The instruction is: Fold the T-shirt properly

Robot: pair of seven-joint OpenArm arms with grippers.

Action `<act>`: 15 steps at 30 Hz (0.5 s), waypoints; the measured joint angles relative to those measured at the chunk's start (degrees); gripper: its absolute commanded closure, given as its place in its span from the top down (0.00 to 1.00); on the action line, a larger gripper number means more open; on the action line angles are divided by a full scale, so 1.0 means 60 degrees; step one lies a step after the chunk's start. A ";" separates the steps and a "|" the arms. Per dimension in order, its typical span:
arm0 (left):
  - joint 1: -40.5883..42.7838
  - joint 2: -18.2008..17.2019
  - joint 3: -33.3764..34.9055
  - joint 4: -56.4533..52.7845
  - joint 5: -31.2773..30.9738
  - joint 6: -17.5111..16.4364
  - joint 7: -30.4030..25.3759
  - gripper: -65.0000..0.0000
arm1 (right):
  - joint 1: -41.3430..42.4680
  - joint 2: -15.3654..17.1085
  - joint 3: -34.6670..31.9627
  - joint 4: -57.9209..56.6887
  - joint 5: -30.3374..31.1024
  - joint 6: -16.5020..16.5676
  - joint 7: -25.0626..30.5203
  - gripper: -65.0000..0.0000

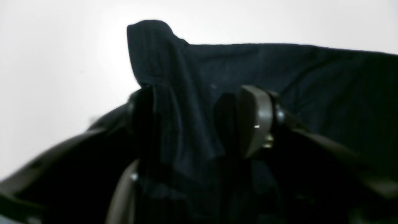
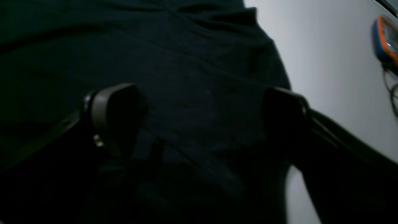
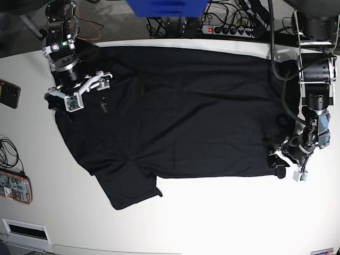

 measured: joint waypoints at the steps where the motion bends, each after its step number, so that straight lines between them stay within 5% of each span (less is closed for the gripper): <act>1: 0.0004 -0.0004 -0.0004 -0.0007 0.0025 0.0011 0.0011 0.25 | 0.0000 -0.0004 0.0000 0.0000 0.0000 0.0000 -0.0004 0.90; 3: 0.0029 -0.0022 -0.0007 -0.0029 0.0025 0.0036 0.0029 0.00 | 0.0000 -0.0011 -0.0004 0.0000 0.0007 0.0044 0.0000 0.90; 12: 0.0175 0.0004 -0.0033 -0.0080 0.0087 0.0007 -0.0758 0.00 | 0.0040 -0.0007 -0.0011 0.0000 0.0004 0.0040 -0.0033 0.90; 15: 0.0175 0.0004 0.0022 -0.0080 0.0076 0.0033 -0.0790 0.00 | 0.0637 -0.0015 -0.0011 -0.0018 0.0040 0.0080 -0.0692 0.90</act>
